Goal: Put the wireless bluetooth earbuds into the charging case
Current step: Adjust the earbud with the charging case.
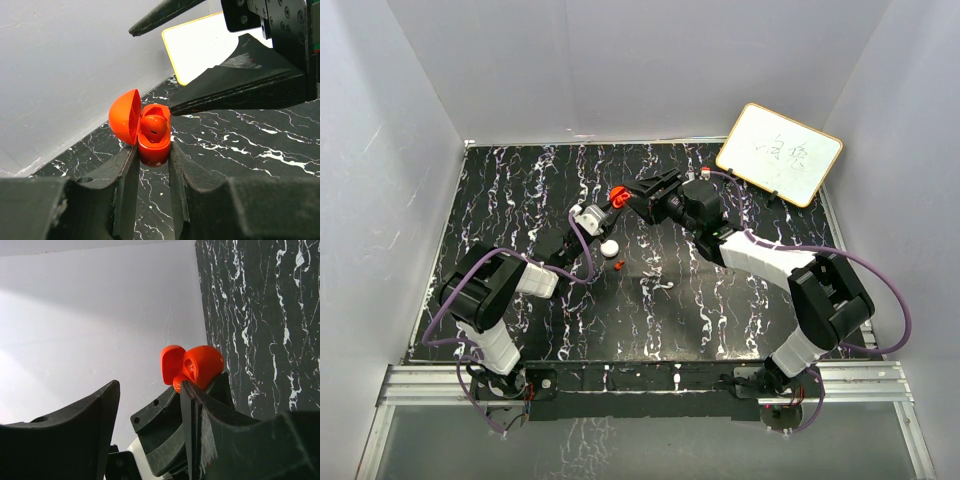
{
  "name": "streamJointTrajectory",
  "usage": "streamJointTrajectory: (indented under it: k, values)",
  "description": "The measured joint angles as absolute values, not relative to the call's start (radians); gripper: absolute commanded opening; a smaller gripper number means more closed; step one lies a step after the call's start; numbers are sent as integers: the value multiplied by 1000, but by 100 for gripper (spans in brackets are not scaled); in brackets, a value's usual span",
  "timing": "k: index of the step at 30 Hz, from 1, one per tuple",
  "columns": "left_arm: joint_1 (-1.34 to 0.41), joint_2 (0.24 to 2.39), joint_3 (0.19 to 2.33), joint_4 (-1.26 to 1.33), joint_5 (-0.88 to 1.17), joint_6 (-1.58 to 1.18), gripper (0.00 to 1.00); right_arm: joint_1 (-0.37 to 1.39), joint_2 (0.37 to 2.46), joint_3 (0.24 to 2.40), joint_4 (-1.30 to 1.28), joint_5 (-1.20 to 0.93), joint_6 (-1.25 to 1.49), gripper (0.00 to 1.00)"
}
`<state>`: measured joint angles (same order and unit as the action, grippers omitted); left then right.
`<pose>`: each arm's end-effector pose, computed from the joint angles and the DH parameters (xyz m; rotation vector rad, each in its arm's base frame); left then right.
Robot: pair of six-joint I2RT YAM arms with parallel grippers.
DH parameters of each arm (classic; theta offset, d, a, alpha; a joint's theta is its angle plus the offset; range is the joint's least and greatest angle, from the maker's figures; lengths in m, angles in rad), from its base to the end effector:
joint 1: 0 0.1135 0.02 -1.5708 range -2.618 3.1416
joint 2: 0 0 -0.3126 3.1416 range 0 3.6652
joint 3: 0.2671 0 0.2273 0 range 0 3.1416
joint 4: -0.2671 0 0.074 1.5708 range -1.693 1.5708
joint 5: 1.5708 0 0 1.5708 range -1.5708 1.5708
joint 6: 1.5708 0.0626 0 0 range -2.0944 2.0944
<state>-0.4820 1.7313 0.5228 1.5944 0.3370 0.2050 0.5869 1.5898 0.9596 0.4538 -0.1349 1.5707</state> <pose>0.2802 -0.1699 0.2884 0.6794 1.0124 -0.4416 0.3054 0.2132 0.3214 0.8766 1.8844 1.5979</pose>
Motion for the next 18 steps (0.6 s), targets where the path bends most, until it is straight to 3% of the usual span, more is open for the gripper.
streamJointTrajectory:
  k: [18]
  values:
    - [-487, 1729, 521, 1594, 390, 202, 0, 587, 1615, 1021, 427, -165, 1524, 50]
